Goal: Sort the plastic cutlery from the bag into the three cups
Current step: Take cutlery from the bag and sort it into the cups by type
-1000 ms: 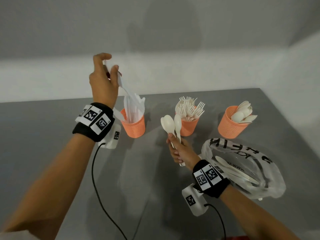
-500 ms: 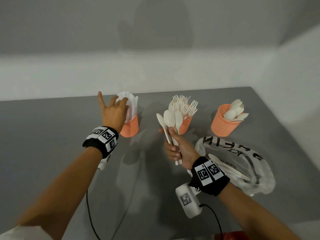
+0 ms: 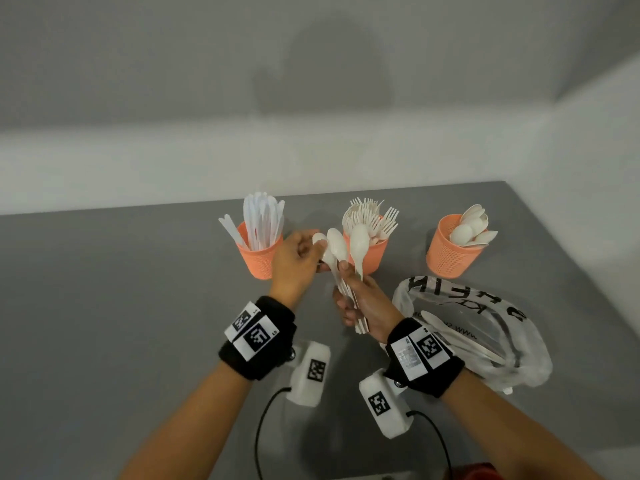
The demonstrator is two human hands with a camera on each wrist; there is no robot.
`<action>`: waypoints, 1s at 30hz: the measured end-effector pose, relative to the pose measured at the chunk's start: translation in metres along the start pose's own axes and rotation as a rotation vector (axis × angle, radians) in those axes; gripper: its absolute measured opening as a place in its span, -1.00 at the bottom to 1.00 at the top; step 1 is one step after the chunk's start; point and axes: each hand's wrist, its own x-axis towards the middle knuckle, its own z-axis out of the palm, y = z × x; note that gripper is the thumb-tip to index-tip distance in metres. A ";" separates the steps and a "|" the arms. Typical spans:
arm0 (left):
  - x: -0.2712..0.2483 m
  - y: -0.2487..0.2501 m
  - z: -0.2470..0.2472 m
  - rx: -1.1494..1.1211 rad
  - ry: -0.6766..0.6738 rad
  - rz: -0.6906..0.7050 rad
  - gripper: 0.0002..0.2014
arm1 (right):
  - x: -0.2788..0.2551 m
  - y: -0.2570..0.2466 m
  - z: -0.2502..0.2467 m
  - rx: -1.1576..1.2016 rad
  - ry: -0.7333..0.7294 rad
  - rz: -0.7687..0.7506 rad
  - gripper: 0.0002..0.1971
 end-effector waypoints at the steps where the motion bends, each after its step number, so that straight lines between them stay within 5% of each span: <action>1: -0.003 -0.001 0.002 -0.049 -0.004 -0.023 -0.79 | -0.003 -0.001 -0.001 -0.011 -0.005 0.000 -0.54; 9: -0.026 0.000 0.028 0.035 -0.118 -0.094 -0.76 | -0.035 -0.003 -0.014 -0.219 -0.138 0.072 -0.73; 17: -0.039 0.028 0.061 0.026 -0.264 0.004 -0.63 | -0.059 -0.030 -0.043 -0.264 -0.198 0.126 -0.58; 22: -0.046 0.049 0.083 -0.085 -0.334 -0.090 -0.81 | -0.078 -0.051 -0.065 -0.224 -0.379 0.169 -0.53; 27: -0.062 0.069 0.107 -0.274 -0.497 -0.119 -0.61 | -0.089 -0.055 -0.089 -0.106 -0.472 0.270 -0.39; 30: -0.064 0.071 0.124 -0.177 -0.567 0.022 -0.85 | -0.095 -0.061 -0.102 -0.153 -0.408 0.247 -0.47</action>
